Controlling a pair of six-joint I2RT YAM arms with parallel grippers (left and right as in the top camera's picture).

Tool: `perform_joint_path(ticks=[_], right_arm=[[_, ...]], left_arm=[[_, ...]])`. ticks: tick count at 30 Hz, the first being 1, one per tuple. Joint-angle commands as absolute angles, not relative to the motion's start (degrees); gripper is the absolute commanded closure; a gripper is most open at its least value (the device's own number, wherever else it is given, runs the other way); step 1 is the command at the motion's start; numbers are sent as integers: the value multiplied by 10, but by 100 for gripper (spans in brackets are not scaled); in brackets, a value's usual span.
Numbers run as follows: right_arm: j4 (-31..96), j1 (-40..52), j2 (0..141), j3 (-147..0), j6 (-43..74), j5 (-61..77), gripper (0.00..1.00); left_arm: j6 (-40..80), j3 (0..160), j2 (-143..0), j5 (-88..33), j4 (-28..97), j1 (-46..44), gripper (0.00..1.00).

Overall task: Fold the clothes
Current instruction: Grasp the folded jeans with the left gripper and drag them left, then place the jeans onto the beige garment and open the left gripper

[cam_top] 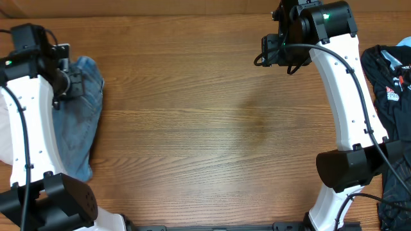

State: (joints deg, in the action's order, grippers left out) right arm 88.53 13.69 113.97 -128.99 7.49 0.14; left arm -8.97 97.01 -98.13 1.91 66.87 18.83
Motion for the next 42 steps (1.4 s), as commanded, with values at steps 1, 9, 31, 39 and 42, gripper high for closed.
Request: perform_joint_path(ticks=[1, 9, 31, 39, 42], right_arm=[[885, 137, 1129, -1291, 78, -4, 36], [886, 137, 1129, -1291, 78, -4, 36], [889, 137, 1129, -1291, 77, -4, 36], [885, 137, 1129, -1291, 109, -3, 35], [872, 132, 1128, -1291, 112, 30, 34]], left_arm=[[-133, 977, -964, 33, 643, 204, 96], [-167, 977, -985, 37, 597, 230, 96], [17, 979, -1060, 15, 467, 394, 0], [17, 979, -1021, -73, 522, 341, 0], [17, 979, -1005, -114, 541, 296, 0]])
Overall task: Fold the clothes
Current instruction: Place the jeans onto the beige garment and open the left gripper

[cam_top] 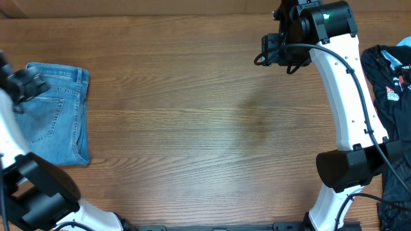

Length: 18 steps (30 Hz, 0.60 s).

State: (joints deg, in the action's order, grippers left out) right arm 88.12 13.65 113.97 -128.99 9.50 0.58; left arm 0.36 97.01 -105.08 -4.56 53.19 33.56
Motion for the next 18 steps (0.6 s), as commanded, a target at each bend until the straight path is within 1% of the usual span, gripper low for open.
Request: perform_joint_path(ticks=[1, 2, 5, 8, 11, 15, 18], right_arm=[[866, 128, 1126, -1291, 112, 52, 33], [858, 121, 1124, -1291, 112, 80, 32], [829, 96, 1121, -1291, 112, 143, 0], [808, 71, 1121, -1291, 102, 151, 0], [816, 49, 1121, -1291, 78, 140, 0], [857, 20, 1112, -1291, 138, 71, 0], [884, 8, 1091, -1291, 150, 35, 0]], left_arm=[[17, 979, -1000, -125, 550, 281, 0], [17, 979, -995, -135, 560, 265, 0], [14, 979, -983, -155, 590, 217, 0], [13, 979, -974, -155, 629, 170, 0], [13, 979, -970, -156, 680, 134, 0], [8, 979, -964, -155, 756, 100, 0], [-2, 979, -946, -155, 801, 86, 0]])
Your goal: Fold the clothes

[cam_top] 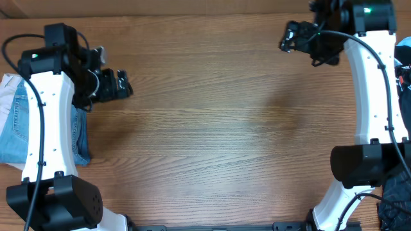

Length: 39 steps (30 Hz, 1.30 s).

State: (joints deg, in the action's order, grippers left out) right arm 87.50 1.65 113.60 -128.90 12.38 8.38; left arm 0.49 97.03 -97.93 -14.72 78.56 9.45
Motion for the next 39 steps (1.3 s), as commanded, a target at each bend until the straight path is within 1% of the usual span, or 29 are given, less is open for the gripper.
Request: perform_joint_path(ticks=[1, 4, 7, 12, 14, 17, 20, 24, 28, 31, 34, 39], right_arm=[[894, 6, 1080, -1291, 150, 22, 0], [915, 6, 1045, -1291, 150, -9, 0], [918, 6, 994, -1288, 151, -11, 0], [894, 7, 899, -1281, 150, -13, 0], [880, 7, 857, -1270, 150, -20, 0], [856, 7, 795, -1231, 150, -21, 0], [823, 7, 721, -1148, 150, -25, 0], [752, 7, 610, -988, 151, -25, 0], [668, 7, 497, -818, 151, -25, 0], [622, 7, 431, -710, 153, -25, 0], [593, 7, 396, -643, 153, -25, 0], [592, 7, 398, -625, 153, -25, 0]], left_arm=[[-11, 979, -934, -155, 812, 80, 0], [-17, 976, -885, -155, 824, 58, 0], [-11, 962, -807, -145, 813, 21, 0], [25, 899, -650, -51, 751, -63, 0], [28, 860, -582, -35, 715, -92, 0], [28, 816, -495, -19, 683, -112, 0], [24, 784, -418, -3, 673, -113, 0], [0, 753, -338, 62, 691, -113, 0], [0, 721, -285, 148, 738, -113, 0], [0, 698, -268, 151, 761, -113, 0], [1, 678, -268, 143, 765, -113, 0], [0, 655, -268, 133, 765, -113, 0]])
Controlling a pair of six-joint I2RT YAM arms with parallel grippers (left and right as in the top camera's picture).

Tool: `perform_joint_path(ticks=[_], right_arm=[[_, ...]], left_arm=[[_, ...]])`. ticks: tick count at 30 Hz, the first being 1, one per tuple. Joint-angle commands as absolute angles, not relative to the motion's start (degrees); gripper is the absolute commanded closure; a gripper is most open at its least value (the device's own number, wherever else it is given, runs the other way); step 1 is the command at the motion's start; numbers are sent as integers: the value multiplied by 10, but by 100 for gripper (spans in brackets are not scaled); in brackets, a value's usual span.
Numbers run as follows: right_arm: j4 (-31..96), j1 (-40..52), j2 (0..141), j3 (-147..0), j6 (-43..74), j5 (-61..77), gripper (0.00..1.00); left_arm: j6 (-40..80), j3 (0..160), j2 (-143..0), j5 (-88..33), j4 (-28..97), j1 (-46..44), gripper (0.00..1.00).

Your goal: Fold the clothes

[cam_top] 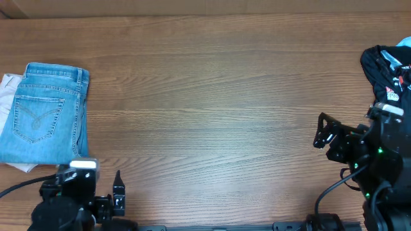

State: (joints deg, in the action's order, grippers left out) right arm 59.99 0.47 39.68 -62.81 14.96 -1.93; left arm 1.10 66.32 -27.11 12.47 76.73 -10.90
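Note:
A pair of blue jeans (45,112) lies folded into a rectangle at the table's left edge, back pocket up, on top of a white garment (6,86). My left gripper (117,197) is drawn back to the front left edge, below the jeans and apart from them, fingers apart and empty. My right gripper (323,131) is low at the right side, pointing left, open and empty. A pile of dark clothes (385,67) lies behind it at the far right.
The wooden table (212,109) spreads between both arms. The left arm's base (64,205) sits at the front left edge. At the front right edge is the right arm's base (382,173), with cables around it.
Both arms have pulled back from the far part of the table to the front edge. The left arm no longer covers the jeans, which lie fully in view, folded.
The left gripper was on loosely draped jeans at the left edge while the right arm was raised at the back. Then the jeans lay flat and folded. Then the left gripper stood to their right, and now both arms are drawn back.

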Motion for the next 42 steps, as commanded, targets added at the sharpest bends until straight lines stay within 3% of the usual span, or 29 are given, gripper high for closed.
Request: perform_joint_path(ticks=[1, 13, 42], right_arm=[[592, 7, 400, -625, 152, -25, 0], [642, 7, 403, -625, 152, -25, 0], [607, 7, 382, -607, 135, -25, 0]], left_arm=[[0, 653, -268, 133, 765, -113, 0], [0, 652, -268, 133, 765, -113, 0], [0, 652, -268, 133, 765, -113, 0]])
